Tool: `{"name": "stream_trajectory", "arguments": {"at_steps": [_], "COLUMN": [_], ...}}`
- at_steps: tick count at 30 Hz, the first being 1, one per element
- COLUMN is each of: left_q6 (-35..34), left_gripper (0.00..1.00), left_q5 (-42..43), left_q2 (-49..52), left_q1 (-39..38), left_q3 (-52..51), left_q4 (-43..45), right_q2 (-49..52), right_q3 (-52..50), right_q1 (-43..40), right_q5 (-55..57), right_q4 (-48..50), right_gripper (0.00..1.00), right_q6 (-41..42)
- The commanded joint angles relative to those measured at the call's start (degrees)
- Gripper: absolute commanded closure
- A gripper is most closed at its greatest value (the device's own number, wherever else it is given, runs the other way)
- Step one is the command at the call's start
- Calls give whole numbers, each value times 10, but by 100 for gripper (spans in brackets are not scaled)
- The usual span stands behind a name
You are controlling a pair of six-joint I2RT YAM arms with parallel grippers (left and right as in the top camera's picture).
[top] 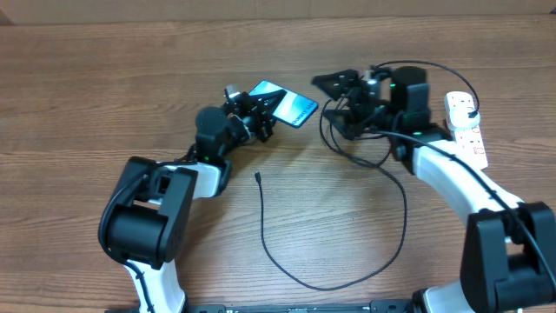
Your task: Plug charger to phone and switch on socket
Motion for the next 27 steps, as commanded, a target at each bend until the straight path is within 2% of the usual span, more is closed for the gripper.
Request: {"name": "stream_trajectory", "arguments": {"at_steps": [1, 8, 16, 20, 27], "left_q6": [-14, -23, -46, -54, -53], "left_gripper": [96, 96, 96, 96, 96], "left_q5": [97, 262, 366, 395, 380], "left_q2": [-1, -1, -1, -1, 2], "left_q1": [39, 117, 118, 108, 91], "left_q3": [10, 28, 92, 138, 181], "left_q4": [-15, -15, -43, -76, -148], "right_q2": [-44, -74, -94, -108, -141], "right_q3": [7, 7, 7, 7, 7], "right_q1": [-12, -11, -11, -11, -11], "right_q5": [-7, 61, 115, 149, 176], "right_q4": [-54, -183, -289, -338, -393], "right_gripper": [0, 0, 0, 0, 0], "right_q6": [-85, -175, -246, -275, -307]}}
